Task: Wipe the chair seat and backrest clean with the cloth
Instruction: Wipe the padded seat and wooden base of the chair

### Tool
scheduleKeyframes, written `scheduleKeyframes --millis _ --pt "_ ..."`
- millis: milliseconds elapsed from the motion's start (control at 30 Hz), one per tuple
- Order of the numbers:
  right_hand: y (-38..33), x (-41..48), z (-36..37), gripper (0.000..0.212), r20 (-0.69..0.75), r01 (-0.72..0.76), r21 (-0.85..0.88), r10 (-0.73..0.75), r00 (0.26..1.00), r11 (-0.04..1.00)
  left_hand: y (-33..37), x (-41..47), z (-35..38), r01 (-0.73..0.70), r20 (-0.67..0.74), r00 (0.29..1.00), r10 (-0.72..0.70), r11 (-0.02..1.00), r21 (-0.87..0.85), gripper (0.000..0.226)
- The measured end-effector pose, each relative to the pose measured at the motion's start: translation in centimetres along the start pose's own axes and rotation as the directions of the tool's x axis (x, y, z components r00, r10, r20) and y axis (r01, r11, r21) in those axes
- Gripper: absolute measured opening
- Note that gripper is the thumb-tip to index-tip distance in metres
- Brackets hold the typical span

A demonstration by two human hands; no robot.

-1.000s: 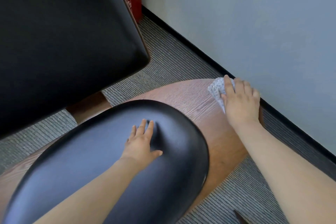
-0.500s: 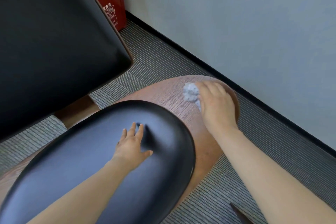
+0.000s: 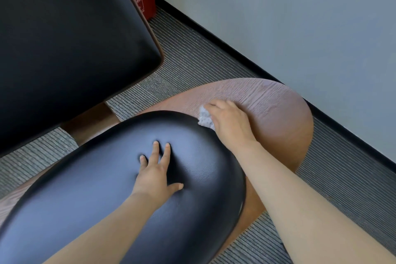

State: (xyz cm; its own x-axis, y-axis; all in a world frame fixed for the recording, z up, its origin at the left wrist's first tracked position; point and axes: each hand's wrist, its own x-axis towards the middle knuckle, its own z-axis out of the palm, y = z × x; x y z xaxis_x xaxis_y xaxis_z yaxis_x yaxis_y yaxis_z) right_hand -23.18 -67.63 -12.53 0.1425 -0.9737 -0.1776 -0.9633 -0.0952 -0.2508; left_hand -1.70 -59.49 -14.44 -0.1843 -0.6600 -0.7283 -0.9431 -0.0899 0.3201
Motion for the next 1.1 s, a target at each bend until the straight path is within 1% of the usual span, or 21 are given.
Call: scheduleKeyframes --millis 67,133,200,267,300,367,400,433,467,500,567,600,667,700,733,767,833,867,900,933,1100 --pt "-0.4 0.1 0.5 0.027 0.058 0.034 0.081 -0.039 0.998 0.996 0.0 0.0 0.1 0.001 -0.004 1.000 -0.001 1.000 0.002 0.109" --pt "-0.3 -0.1 -0.1 0.032 0.151 0.015 0.169 -0.041 0.988 0.985 0.0 0.1 0.1 0.004 0.004 1.000 -0.004 1.000 -0.002 0.109" --pt "0.2 -0.9 -1.5 0.028 0.217 -0.011 0.204 -0.034 0.976 0.979 0.0 0.1 0.0 0.004 0.008 1.000 -0.004 1.000 -0.010 0.109" --pt "0.9 -2.5 -3.6 0.015 0.267 -0.030 0.102 0.002 0.964 0.994 0.0 0.1 0.0 0.005 0.009 1.000 -0.005 1.000 -0.009 0.110" --pt "1.2 -3.5 -4.8 0.016 0.314 -0.053 0.018 0.045 0.948 0.998 0.0 0.1 0.0 0.007 0.008 1.000 -0.007 1.000 -0.008 0.110" --pt "1.7 -6.2 -6.9 0.011 0.440 -0.116 -0.110 0.153 0.885 0.987 0.1 0.0 0.0 0.011 0.009 1.000 -0.011 1.000 -0.007 0.110" --pt "1.8 -7.7 -7.6 0.009 0.477 -0.154 -0.135 0.201 0.856 0.979 0.2 0.0 0.0 0.010 0.009 1.000 -0.010 1.000 -0.002 0.110" --pt "1.9 -8.9 -8.0 0.011 0.472 -0.206 -0.111 0.234 0.850 0.972 0.2 0.0 0.0 0.011 0.010 1.000 -0.011 1.000 0.003 0.110" --pt "1.7 -9.8 -8.1 0.014 0.426 -0.251 -0.047 0.247 0.870 0.967 0.2 0.0 -0.1 0.013 0.012 1.000 -0.013 1.000 0.005 0.110" --pt "1.5 -10.3 -7.7 0.018 0.345 -0.275 0.030 0.248 0.905 0.961 0.2 0.0 -0.1 0.013 0.013 1.000 -0.013 1.000 0.004 0.109" --pt "0.8 -10.4 -6.5 0.025 0.154 -0.251 0.137 0.230 0.961 0.958 0.3 0.0 -0.2 0.013 0.017 1.000 -0.013 1.000 0.004 0.109" --pt "0.4 -9.9 -5.9 0.026 0.050 -0.229 0.158 0.224 0.973 0.961 0.2 0.1 -0.2 0.012 0.016 1.000 -0.012 1.000 0.007 0.109" --pt "-0.2 -8.7 -5.0 0.024 -0.150 -0.190 0.160 0.214 0.965 0.969 0.2 0.1 -0.2 0.010 0.012 1.000 -0.010 1.000 0.016 0.109" --pt "-0.3 -8.0 -4.5 0.024 -0.210 -0.176 0.157 0.206 0.956 0.972 0.1 0.1 -0.1 0.008 0.009 1.000 -0.008 1.000 0.021 0.109" --pt "-0.4 -7.4 -4.1 0.025 -0.226 -0.159 0.153 0.191 0.955 0.975 0.1 0.1 -0.1 0.005 0.007 1.000 -0.006 1.000 0.023 0.109" --pt "-0.3 -6.7 -3.6 0.028 -0.196 -0.142 0.144 0.169 0.966 0.979 0.0 0.2 0.0 0.004 0.007 1.000 -0.004 1.000 0.022 0.109" --pt "0.0 -5.8 -2.1 0.036 -0.037 -0.101 0.098 0.105 0.994 0.990 0.0 0.2 0.1 0.001 0.008 1.000 -0.001 1.000 0.016 0.109" --pt "0.2 -5.8 -1.3 0.040 0.046 -0.087 0.078 0.083 0.995 0.993 -0.1 0.2 0.1 0.002 0.011 1.000 -0.002 1.000 0.015 0.109" --pt "0.5 -6.1 -0.7 0.044 0.099 -0.087 0.072 0.080 0.992 0.994 -0.1 0.2 0.0 0.003 0.015 1.000 -0.004 1.000 0.016 0.109" --pt "0.8 -6.8 -0.4 0.046 0.108 -0.097 0.078 0.089 0.990 0.992 0.0 0.2 0.0 0.005 0.018 1.000 -0.006 1.000 0.022 0.109" --pt "1.6 -13.8 -0.5 0.049 0.030 -0.165 0.119 0.162 0.986 0.979 0.1 0.2 -0.3 0.008 0.035 0.999 -0.009 0.999 0.037 0.108"
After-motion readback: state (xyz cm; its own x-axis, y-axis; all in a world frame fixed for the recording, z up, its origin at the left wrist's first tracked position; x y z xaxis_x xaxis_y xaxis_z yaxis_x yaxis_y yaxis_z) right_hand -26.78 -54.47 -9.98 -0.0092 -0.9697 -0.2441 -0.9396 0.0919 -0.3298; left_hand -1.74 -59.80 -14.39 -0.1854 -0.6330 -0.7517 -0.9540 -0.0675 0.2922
